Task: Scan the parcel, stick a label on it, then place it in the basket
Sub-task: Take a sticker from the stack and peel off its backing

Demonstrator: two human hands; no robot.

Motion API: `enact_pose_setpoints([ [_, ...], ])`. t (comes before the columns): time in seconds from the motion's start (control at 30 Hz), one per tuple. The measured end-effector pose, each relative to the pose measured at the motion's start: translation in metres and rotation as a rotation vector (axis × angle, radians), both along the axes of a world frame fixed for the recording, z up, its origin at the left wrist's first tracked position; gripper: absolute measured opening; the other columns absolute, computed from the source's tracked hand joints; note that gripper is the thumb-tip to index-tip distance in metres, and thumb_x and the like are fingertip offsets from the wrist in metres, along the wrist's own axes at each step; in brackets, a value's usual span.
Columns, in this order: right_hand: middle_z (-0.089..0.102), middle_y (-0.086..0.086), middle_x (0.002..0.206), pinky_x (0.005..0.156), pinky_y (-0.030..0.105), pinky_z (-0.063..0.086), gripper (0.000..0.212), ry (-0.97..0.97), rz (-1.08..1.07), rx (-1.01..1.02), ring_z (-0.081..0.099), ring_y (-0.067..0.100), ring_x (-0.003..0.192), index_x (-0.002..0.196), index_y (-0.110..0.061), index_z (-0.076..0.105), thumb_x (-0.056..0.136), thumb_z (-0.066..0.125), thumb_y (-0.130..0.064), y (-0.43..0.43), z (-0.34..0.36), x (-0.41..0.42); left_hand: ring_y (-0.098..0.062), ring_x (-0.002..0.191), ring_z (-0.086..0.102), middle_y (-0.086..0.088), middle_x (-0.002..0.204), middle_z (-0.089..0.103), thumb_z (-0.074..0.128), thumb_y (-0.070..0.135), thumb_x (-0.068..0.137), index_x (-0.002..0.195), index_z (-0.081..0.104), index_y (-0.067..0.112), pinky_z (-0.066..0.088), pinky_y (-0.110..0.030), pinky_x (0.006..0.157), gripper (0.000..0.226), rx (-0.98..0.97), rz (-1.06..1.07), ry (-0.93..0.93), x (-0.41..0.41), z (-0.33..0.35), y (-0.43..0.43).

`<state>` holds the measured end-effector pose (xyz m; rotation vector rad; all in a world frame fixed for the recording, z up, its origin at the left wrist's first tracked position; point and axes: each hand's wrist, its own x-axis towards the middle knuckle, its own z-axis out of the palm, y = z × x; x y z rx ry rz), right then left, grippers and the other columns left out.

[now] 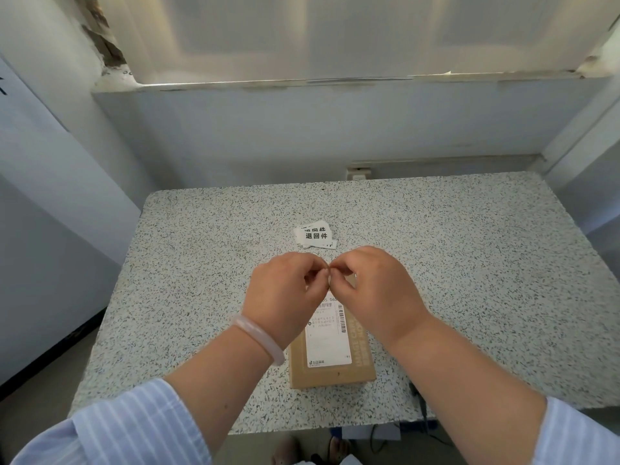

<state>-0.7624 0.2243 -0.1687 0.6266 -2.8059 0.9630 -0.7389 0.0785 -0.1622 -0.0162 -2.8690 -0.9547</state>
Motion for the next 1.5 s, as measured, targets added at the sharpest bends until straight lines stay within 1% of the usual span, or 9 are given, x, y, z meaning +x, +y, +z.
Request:
enact_pose_setpoints([
  [0.2, 0.067, 0.001, 0.081, 0.072, 0.031, 0.049, 0.009, -0.032, -0.029, -0.038, 0.059, 0.017, 0.08, 0.087, -0.012, 0.072, 0.086, 0.066, -0.018, 0.0, 0.001, 0.001, -0.003, 0.072, 0.06, 0.013, 0.075, 0.067, 0.057, 0.029, 0.088, 0.084, 0.069, 0.03, 0.051, -0.027, 0.066, 0.013, 0.153, 0.013, -0.117, -0.001, 0.001, 0.001],
  [0.37, 0.064, -0.009, 0.098, 0.074, 0.009, 0.042, 0.015, -0.291, -0.137, -0.199, 0.056, -0.003, 0.089, 0.101, -0.021, 0.07, 0.092, 0.059, -0.026, 0.002, 0.002, -0.001, -0.016, 0.075, 0.063, -0.004, 0.082, 0.069, 0.058, 0.015, 0.089, 0.081, 0.063, 0.022, 0.053, -0.028, 0.067, 0.012, 0.56, 0.129, -0.272, -0.001, 0.0, -0.001],
  [0.43, 0.063, -0.01, 0.112, 0.089, 0.021, 0.047, 0.027, -0.525, -0.225, -0.316, 0.057, 0.001, 0.102, 0.119, -0.024, 0.063, 0.095, 0.053, -0.033, 0.005, -0.003, -0.004, -0.014, 0.073, 0.061, -0.007, 0.082, 0.067, 0.054, 0.008, 0.091, 0.083, 0.061, 0.015, 0.053, -0.02, 0.066, 0.013, 0.72, 0.164, -0.307, -0.001, 0.0, -0.002],
  [0.5, 0.065, -0.007, 0.116, 0.095, 0.039, 0.051, 0.034, -0.76, -0.331, -0.454, 0.061, 0.011, 0.106, 0.126, -0.025, 0.058, 0.096, 0.05, -0.038, 0.008, -0.006, -0.008, -0.015, 0.072, 0.06, -0.007, 0.083, 0.067, 0.049, 0.007, 0.093, 0.085, 0.06, 0.012, 0.053, -0.022, 0.069, 0.014, 0.819, 0.188, -0.338, -0.001, 0.0, -0.003],
  [0.6, 0.075, -0.001, 0.089, 0.076, 0.035, 0.057, 0.02, -0.946, -0.405, -0.701, 0.07, 0.017, 0.087, 0.109, -0.016, 0.065, 0.095, 0.056, -0.027, 0.013, -0.005, -0.01, -0.016, 0.073, 0.06, -0.008, 0.085, 0.068, 0.045, 0.01, 0.095, 0.084, 0.057, 0.013, 0.052, -0.031, 0.074, 0.017, 0.835, 0.214, -0.361, -0.001, -0.002, -0.005],
  [0.77, 0.077, 0.007, 0.088, 0.077, 0.037, 0.059, 0.012, -0.859, -0.407, -0.754, 0.072, 0.022, 0.085, 0.092, -0.014, 0.07, 0.092, 0.06, -0.007, 0.016, -0.005, -0.008, -0.012, 0.071, 0.061, -0.003, 0.085, 0.069, 0.051, 0.015, 0.094, 0.091, 0.06, 0.005, 0.053, -0.027, 0.072, 0.014, 0.774, 0.216, -0.34, 0.001, -0.007, -0.004],
  [1.27, 0.075, 0.018, 0.093, 0.072, 0.037, 0.061, 0.018, -0.961, -0.193, -0.942, 0.073, 0.03, 0.084, 0.101, -0.004, 0.066, 0.087, 0.063, 0.005, 0.026, 0.004, -0.002, -0.012, 0.068, 0.062, -0.003, 0.085, 0.072, 0.051, 0.017, 0.094, 0.089, 0.059, 0.01, 0.053, -0.033, 0.072, 0.011, 0.753, 0.356, -0.332, 0.0, -0.014, -0.01],
  [1.4, 0.076, 0.015, 0.088, 0.07, 0.037, 0.062, 0.015, -0.946, -0.228, -0.948, 0.072, 0.023, 0.075, 0.097, -0.005, 0.065, 0.085, 0.065, 0.004, 0.028, 0.005, -0.002, -0.011, 0.065, 0.062, -0.004, 0.085, 0.073, 0.051, 0.016, 0.094, 0.092, 0.059, 0.009, 0.053, -0.032, 0.073, 0.01, 0.793, 0.379, -0.318, -0.001, -0.012, -0.009],
  [1.5, 0.077, 0.013, 0.085, 0.069, 0.037, 0.062, 0.013, -0.909, -0.245, -0.93, 0.072, 0.022, 0.073, 0.094, -0.006, 0.066, 0.085, 0.065, 0.004, 0.029, 0.005, 0.0, -0.01, 0.07, 0.062, -0.004, 0.096, 0.07, 0.055, 0.019, 0.092, 0.1, 0.058, 0.013, 0.052, -0.023, 0.064, 0.01, 0.739, 0.366, -0.317, -0.001, -0.013, -0.009],
])
